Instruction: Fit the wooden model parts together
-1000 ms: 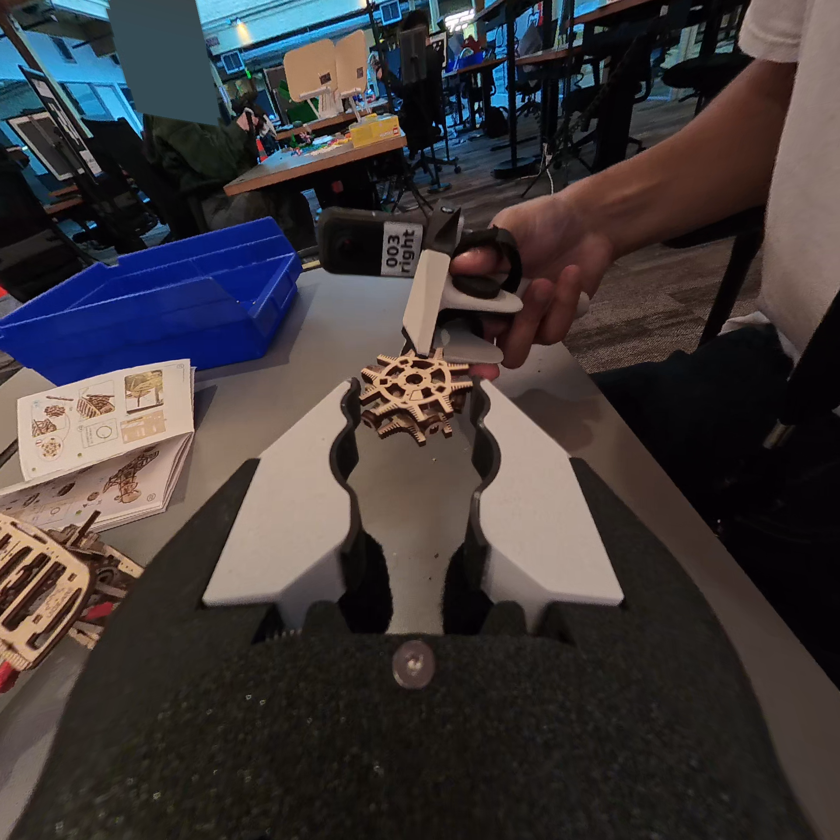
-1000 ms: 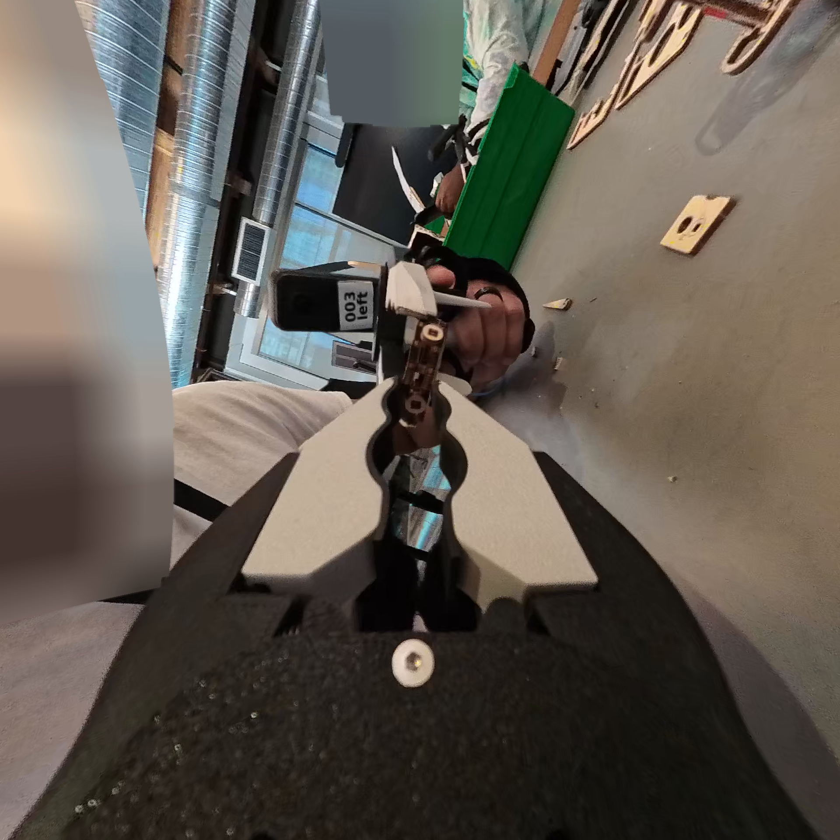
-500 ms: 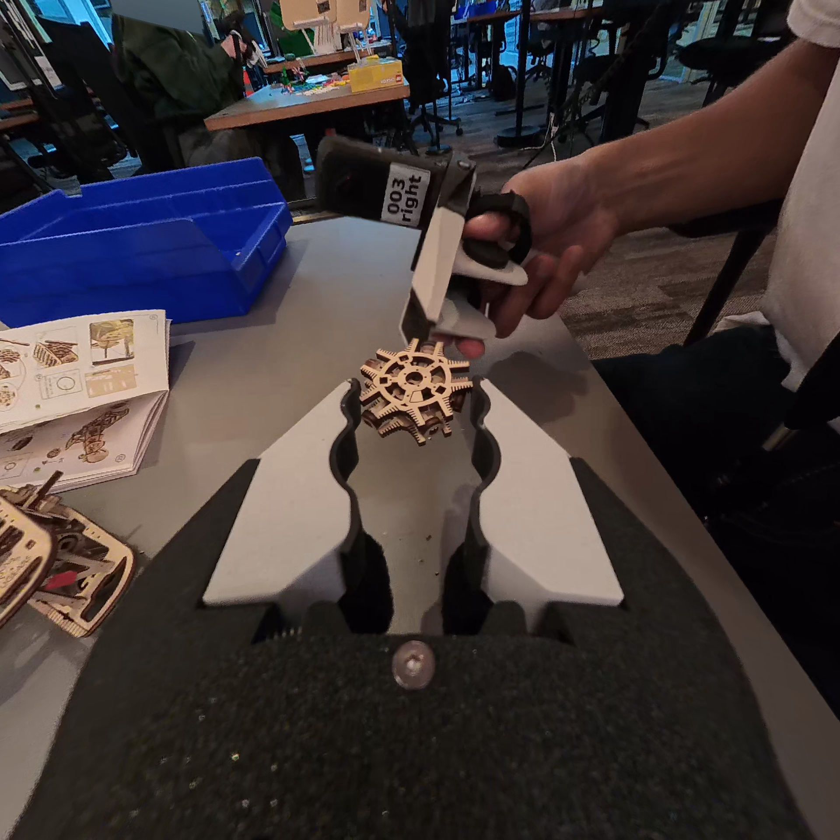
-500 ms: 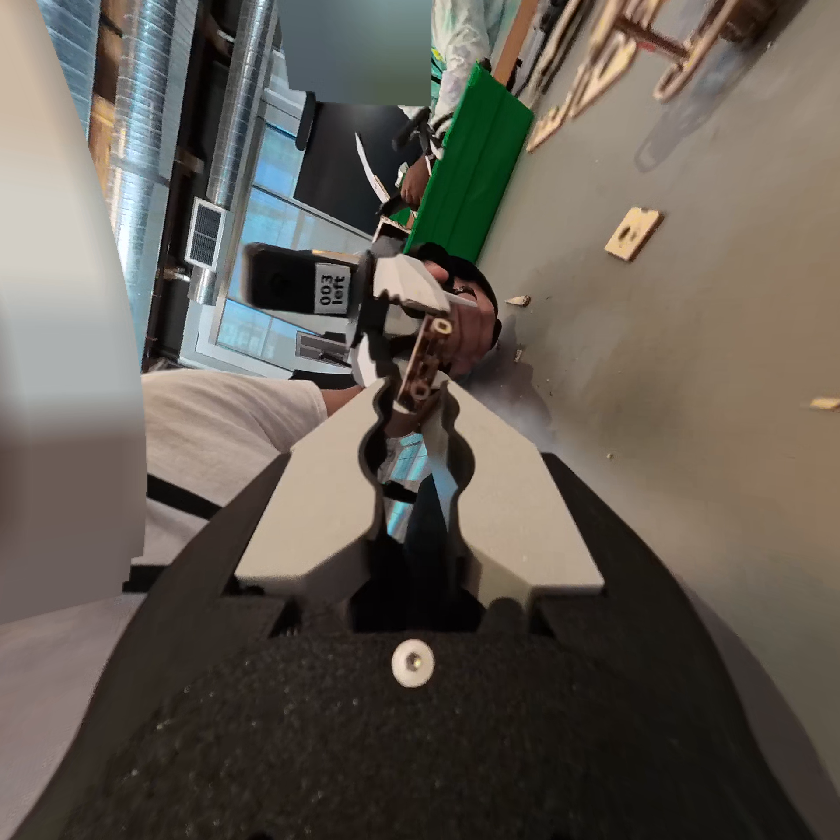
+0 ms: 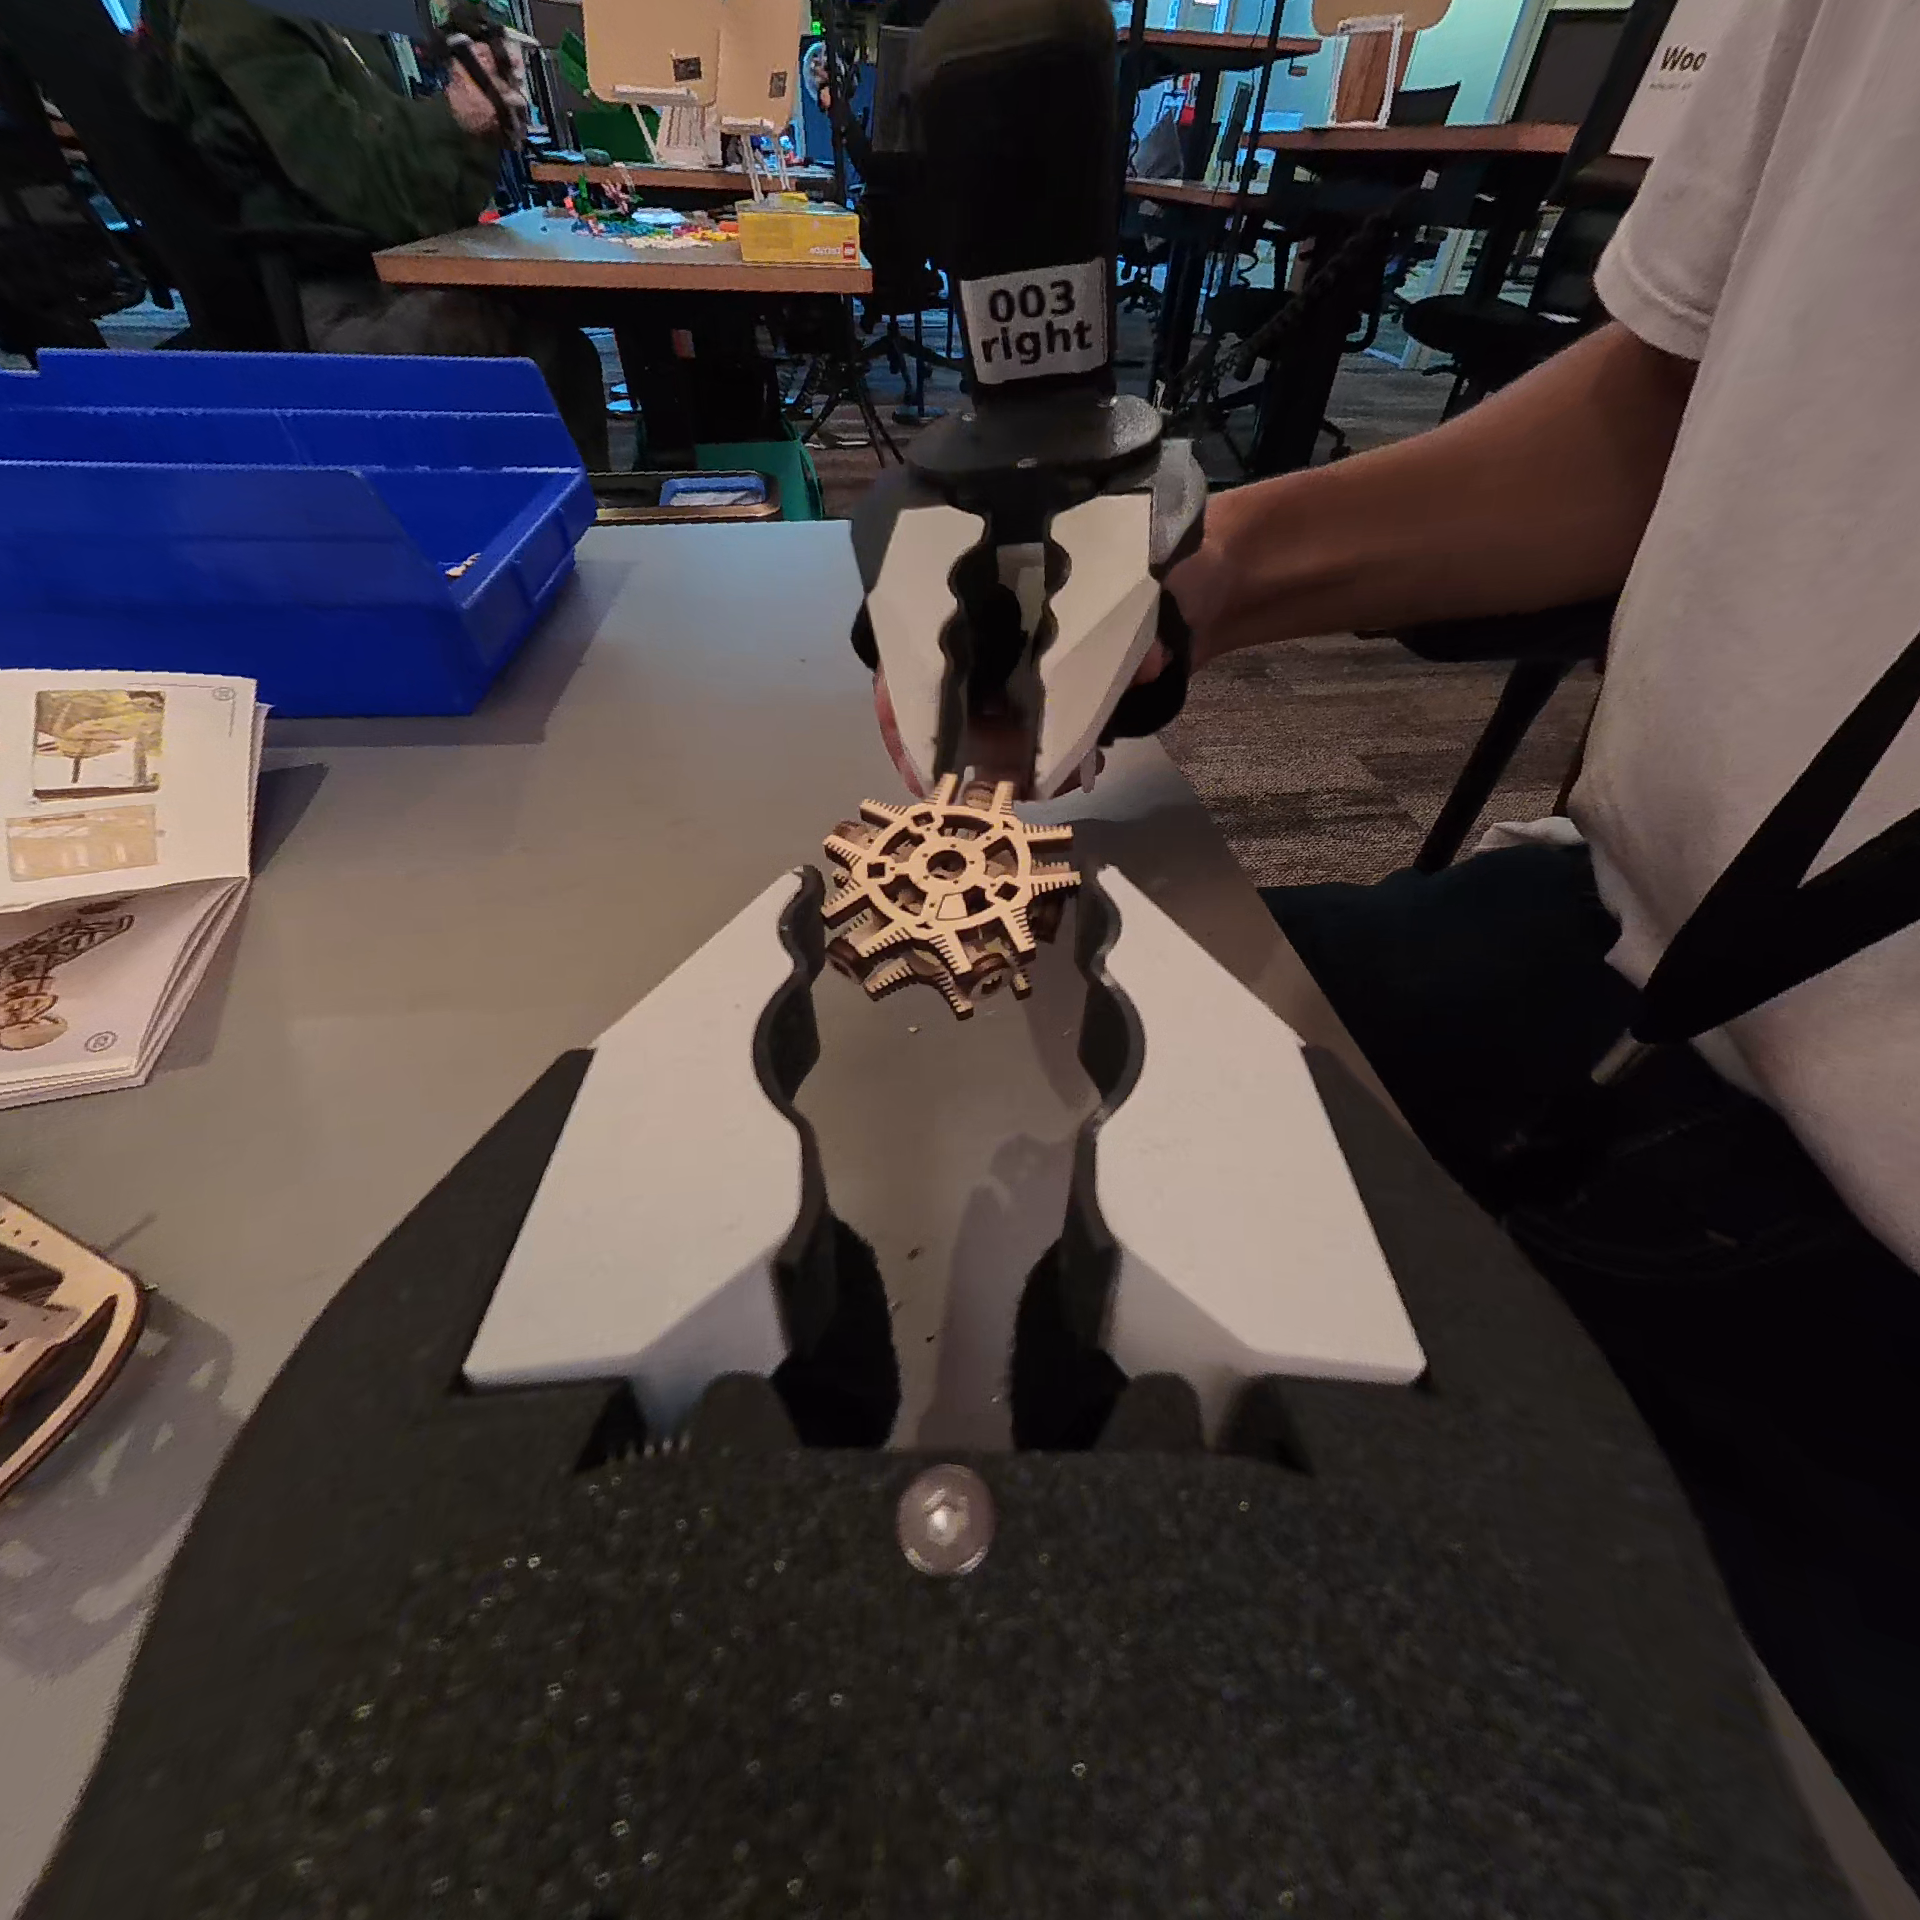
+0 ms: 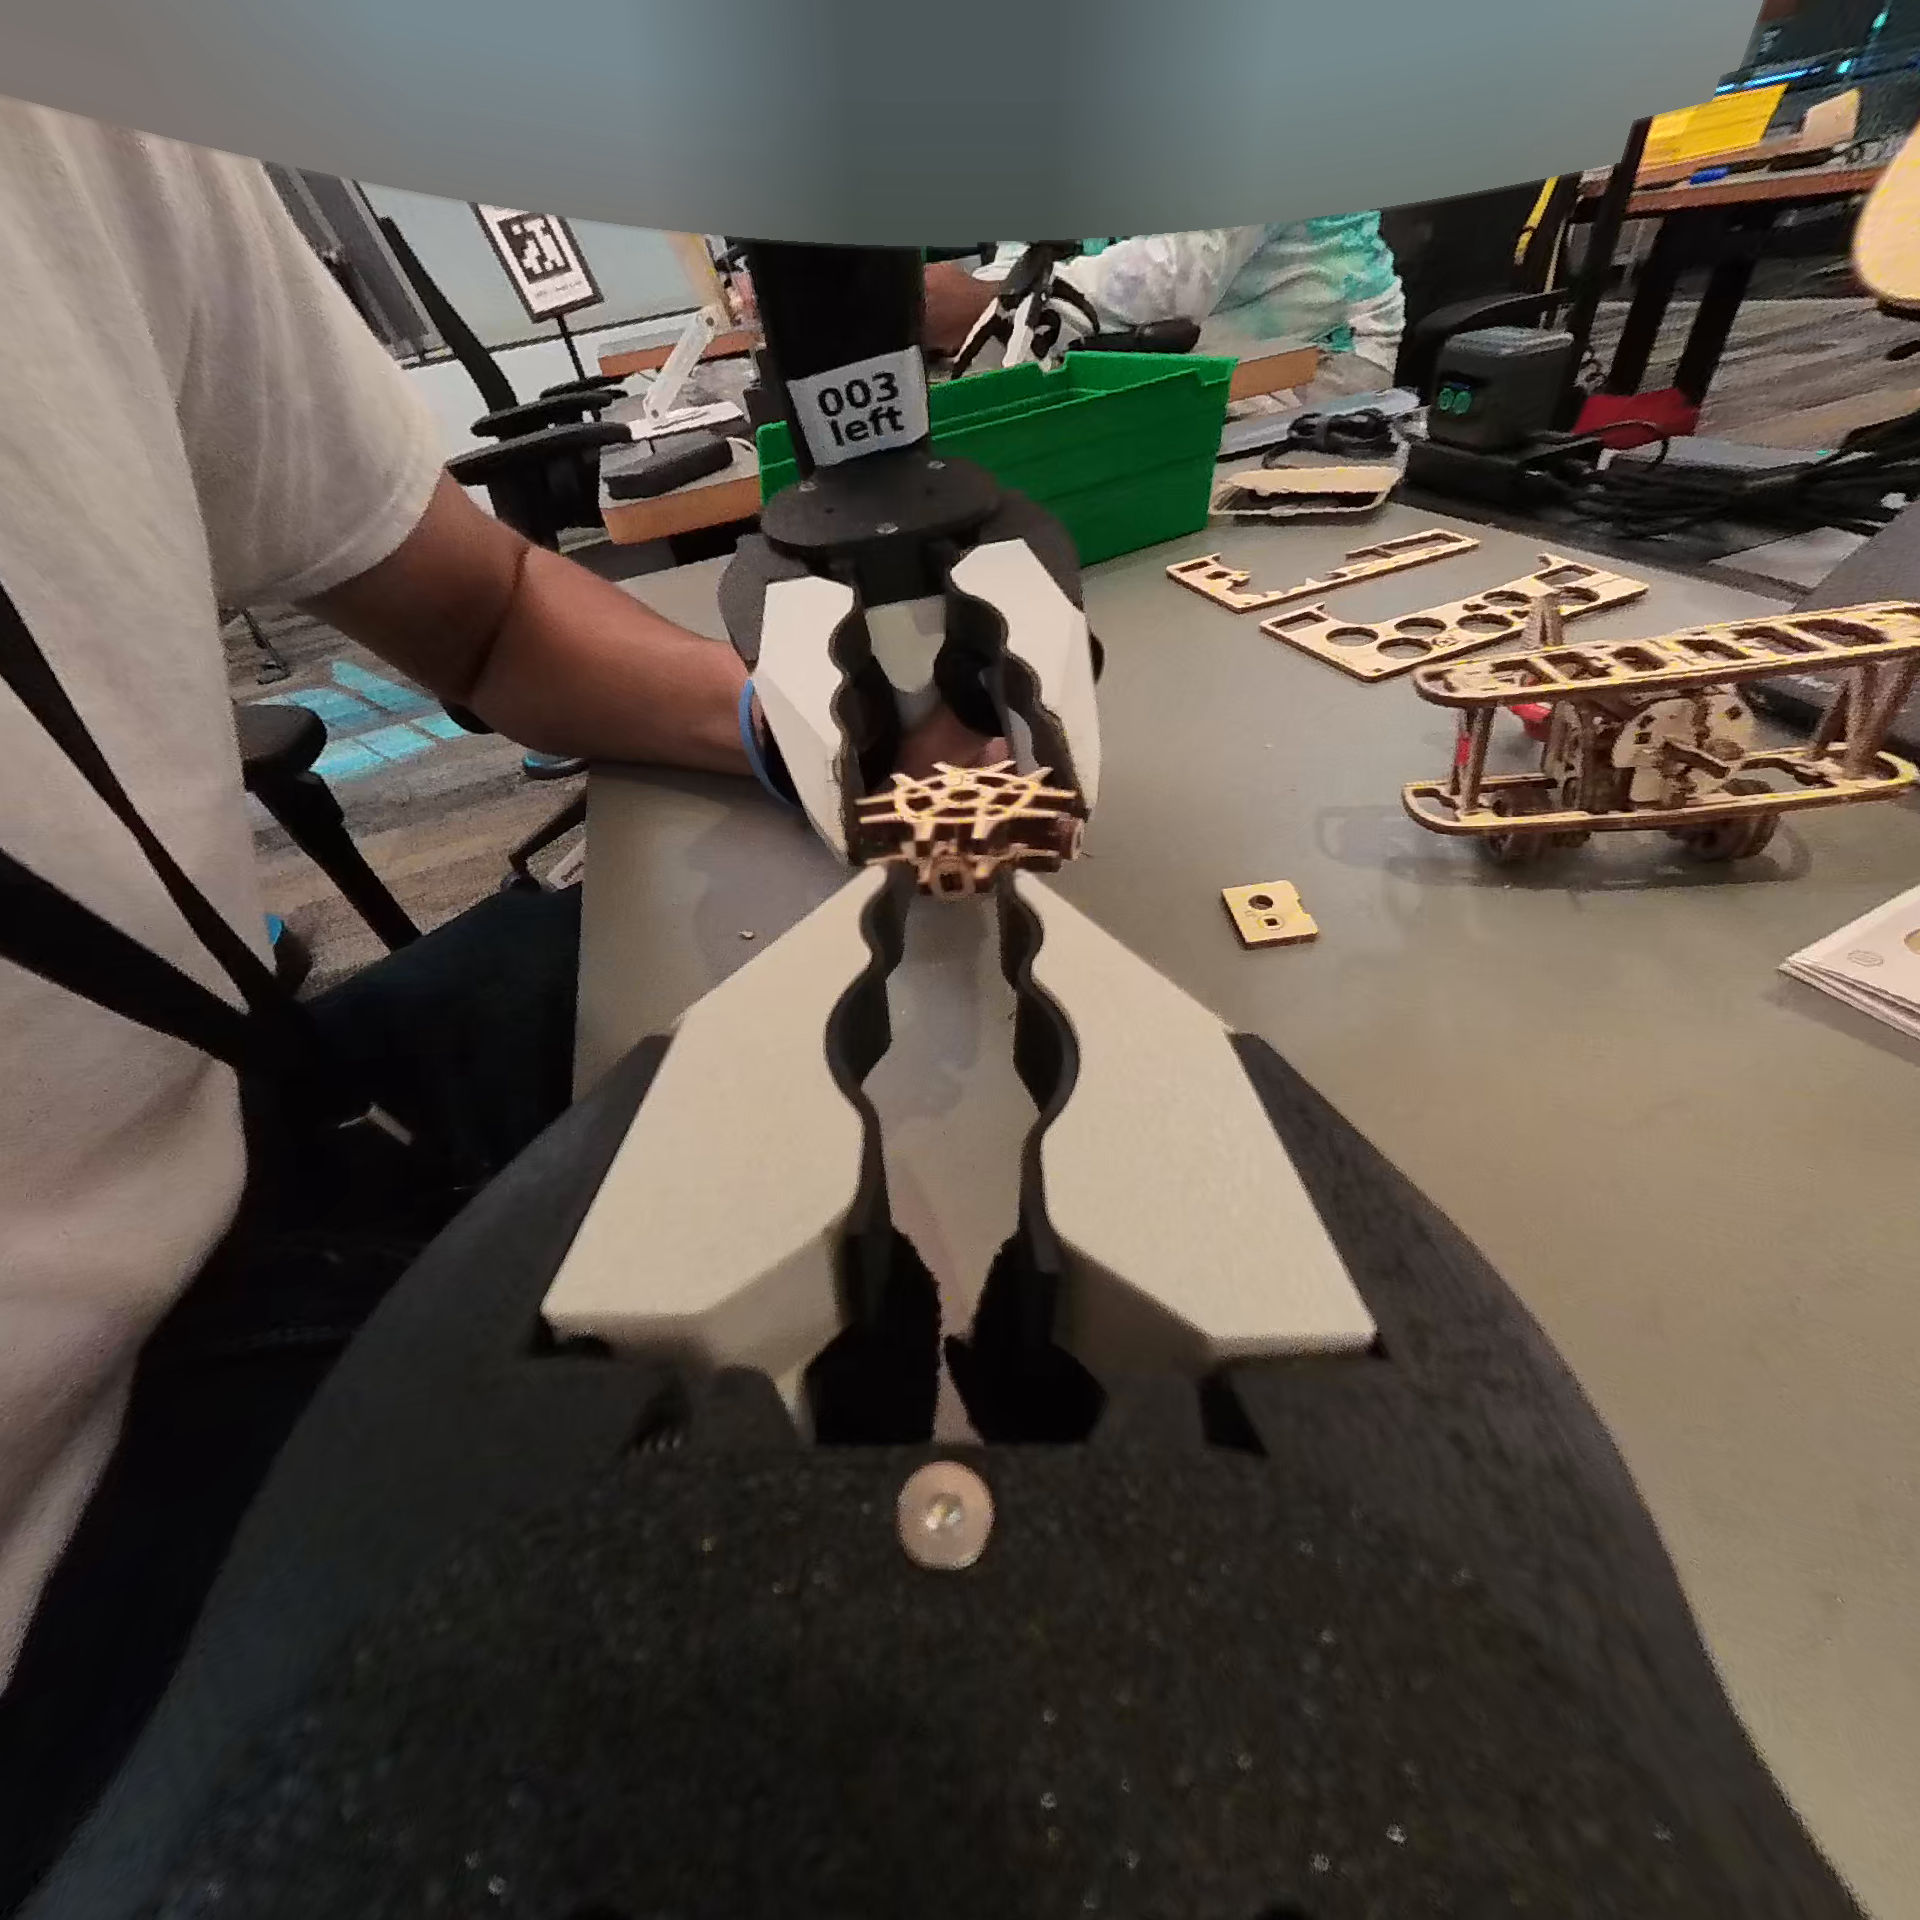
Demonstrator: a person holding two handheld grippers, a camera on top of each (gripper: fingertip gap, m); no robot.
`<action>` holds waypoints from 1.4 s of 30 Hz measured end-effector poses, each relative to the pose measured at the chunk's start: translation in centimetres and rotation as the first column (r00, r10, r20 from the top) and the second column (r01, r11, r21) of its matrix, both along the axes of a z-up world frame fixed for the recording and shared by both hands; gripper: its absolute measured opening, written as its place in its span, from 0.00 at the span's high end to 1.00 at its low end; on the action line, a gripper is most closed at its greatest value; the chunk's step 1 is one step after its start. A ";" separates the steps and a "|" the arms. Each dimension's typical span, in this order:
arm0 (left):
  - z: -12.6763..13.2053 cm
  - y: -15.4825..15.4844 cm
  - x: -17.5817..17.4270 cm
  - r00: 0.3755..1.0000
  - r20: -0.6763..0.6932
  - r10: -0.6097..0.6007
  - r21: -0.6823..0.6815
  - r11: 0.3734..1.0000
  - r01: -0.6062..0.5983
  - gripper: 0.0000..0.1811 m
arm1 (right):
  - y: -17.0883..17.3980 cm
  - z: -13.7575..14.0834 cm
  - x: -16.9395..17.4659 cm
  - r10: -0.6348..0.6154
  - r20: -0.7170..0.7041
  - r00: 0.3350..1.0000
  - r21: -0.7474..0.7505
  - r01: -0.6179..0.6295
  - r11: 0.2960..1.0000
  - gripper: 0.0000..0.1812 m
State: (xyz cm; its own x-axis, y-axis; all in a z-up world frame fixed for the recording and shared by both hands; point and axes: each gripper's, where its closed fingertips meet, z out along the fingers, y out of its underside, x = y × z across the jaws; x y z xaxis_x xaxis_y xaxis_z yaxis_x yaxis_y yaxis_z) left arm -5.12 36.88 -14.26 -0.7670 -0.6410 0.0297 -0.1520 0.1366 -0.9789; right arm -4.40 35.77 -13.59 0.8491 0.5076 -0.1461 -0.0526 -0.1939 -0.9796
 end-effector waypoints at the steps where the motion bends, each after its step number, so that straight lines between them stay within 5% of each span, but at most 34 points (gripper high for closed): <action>1: 0.0 -0.1 0.0 1.000 -0.001 -0.004 -0.003 1.000 0.004 0.75 | 0.0 0.0 -0.1 0.003 0.001 1.000 -0.002 -0.003 1.000 0.91; 23: -0.3 0.2 0.2 1.000 -0.027 0.008 -0.009 1.000 -0.008 0.75 | 0.4 -0.8 -0.2 -0.070 0.170 0.983 0.027 0.067 0.997 0.96; 42: 1.8 0.7 0.3 0.999 -0.047 -0.026 -0.207 0.978 0.016 0.75 | 0.9 1.6 -0.1 -0.099 -0.002 0.995 -0.025 0.099 0.995 0.92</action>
State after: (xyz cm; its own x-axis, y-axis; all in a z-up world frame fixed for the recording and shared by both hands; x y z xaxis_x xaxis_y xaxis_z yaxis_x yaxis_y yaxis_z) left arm -4.87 37.60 -12.46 -0.7744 -0.6010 0.1978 -0.1998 -0.0644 -0.9777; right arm -4.54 36.65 -11.96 0.8946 0.4173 -0.1599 -0.0755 -0.2114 -0.9745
